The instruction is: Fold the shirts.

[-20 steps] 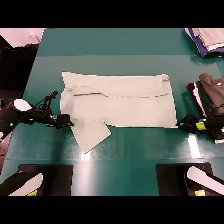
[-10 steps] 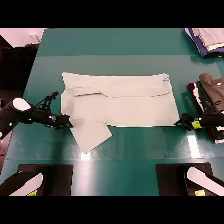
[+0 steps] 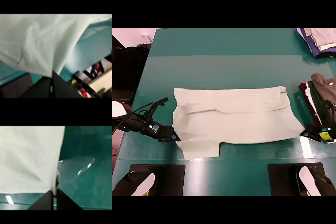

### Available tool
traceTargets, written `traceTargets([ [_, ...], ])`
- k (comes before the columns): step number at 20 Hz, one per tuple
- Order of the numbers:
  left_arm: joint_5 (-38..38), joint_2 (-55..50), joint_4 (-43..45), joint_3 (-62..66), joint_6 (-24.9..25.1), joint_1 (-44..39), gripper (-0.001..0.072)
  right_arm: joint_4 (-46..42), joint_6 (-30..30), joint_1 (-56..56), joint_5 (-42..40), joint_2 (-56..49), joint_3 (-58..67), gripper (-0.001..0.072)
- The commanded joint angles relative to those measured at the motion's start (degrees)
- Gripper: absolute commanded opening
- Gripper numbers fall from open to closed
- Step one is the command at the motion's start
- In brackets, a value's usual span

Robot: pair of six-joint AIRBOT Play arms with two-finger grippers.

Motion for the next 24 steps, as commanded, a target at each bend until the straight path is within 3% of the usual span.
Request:
traceTargets([
  [1,-0.44,1.2,-1.99,1.25,-0.48,0.02,0.0025,-0.72,1.18,-0.11,1.64,5.7,0.07,0.0013],
  [5,13.51,1.18,-1.16,9.99,-0.46,0.02,0.0025,8.0,1.07,-0.02,-1.2,1.66,4.02,0.0013],
  [10,28.3,0.37,2.19,13.86,-0.37,0.02,0.0025,8.28,1.09,1.25,-3.65,-9.49,15.3,0.0013],
  [21,44.41,-15.39,2.29,13.88,-0.42,0.02,0.0026,8.37,5.16,19.71,-14.19,-35.45,33.81,0.0016],
  [22,45.88,-16.76,2.25,13.88,-0.9,0.02,0.0027,8.5,5.55,20.87,-15.76,-37.73,35.23,0.0056],
  [23,47.58,-17.75,2.25,13.88,-1.05,0.02,0.0058,9.25,5.62,21.84,-17.9,-39.71,36.63,0.0318],
  [24,49.68,-18.51,2.25,14.05,-2.21,0.07,0.0334,11.87,5.64,22.36,-19.71,-41.88,38.21,0.0583],
])
